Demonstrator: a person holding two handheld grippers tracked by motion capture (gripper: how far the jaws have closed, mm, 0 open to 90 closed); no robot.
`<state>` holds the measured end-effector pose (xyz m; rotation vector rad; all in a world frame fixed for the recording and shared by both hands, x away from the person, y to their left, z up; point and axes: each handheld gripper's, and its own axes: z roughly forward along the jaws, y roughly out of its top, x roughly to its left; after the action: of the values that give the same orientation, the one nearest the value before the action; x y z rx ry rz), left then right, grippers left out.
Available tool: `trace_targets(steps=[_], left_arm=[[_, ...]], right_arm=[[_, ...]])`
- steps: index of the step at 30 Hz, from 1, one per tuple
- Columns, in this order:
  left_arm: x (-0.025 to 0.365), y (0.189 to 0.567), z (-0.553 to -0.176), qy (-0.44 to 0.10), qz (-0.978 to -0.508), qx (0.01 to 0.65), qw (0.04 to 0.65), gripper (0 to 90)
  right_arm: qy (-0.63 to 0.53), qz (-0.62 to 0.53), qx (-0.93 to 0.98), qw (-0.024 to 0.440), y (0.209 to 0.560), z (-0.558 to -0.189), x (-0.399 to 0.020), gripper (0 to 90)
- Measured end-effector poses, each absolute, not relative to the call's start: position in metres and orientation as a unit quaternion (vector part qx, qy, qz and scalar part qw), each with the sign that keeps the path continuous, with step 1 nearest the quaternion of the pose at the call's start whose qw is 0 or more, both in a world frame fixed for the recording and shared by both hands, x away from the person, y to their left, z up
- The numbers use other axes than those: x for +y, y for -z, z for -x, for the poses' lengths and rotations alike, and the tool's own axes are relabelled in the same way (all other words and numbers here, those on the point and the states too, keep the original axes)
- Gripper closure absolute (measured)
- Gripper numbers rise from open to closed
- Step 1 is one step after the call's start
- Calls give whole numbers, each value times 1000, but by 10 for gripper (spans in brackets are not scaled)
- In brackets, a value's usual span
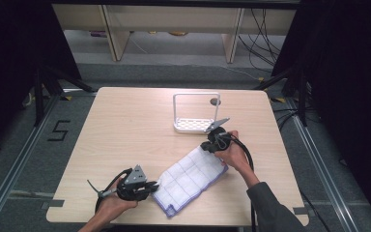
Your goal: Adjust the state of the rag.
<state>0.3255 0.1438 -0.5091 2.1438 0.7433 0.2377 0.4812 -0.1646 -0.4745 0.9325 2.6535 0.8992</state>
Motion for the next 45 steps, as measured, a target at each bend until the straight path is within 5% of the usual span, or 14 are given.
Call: trace_targets(steps=[23, 35, 45], left_arm=[[100, 511, -291, -92, -864, 248, 429, 789], [109, 492, -296, -67, -831, 284, 474, 451], [124, 480, -337, -98, -819, 316, 469, 413]], right_arm=[[-292, -251, 921, 66, 480, -515, -96, 830], [-346, -315, 880, 76, 455, -502, -113, 583], [-350, -376, 850, 121, 451, -480, -175, 487]])
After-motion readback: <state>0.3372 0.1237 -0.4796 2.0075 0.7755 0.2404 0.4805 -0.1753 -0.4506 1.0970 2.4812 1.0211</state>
